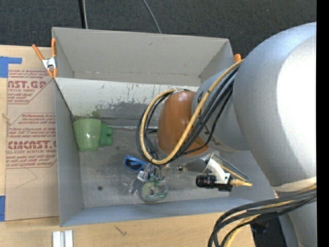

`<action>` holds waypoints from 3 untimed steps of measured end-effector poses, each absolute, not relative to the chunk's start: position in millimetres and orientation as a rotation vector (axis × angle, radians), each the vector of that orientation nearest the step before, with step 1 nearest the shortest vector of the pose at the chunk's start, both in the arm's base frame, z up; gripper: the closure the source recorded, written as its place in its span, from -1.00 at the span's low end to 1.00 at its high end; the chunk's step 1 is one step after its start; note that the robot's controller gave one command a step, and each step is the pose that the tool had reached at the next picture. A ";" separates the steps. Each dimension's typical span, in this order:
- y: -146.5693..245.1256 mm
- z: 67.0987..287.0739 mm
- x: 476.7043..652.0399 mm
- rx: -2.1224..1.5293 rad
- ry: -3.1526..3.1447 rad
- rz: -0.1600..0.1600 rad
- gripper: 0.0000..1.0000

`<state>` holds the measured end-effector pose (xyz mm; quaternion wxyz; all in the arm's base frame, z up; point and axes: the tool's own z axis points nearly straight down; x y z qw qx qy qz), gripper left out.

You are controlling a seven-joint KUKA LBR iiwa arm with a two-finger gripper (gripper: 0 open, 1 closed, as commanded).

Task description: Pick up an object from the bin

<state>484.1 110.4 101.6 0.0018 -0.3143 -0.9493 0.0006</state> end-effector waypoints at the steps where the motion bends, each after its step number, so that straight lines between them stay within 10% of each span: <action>1: 110.1 73.3 490.2 -1.117 -2.946 -0.007 -1.00; 2: 110.3 75.2 492.1 -1.116 -2.943 -0.005 -1.00; 3: 111.3 77.2 493.1 -1.115 -2.944 -0.009 1.00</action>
Offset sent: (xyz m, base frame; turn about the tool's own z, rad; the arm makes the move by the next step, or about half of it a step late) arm 0.0028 -0.0001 -0.0316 0.0841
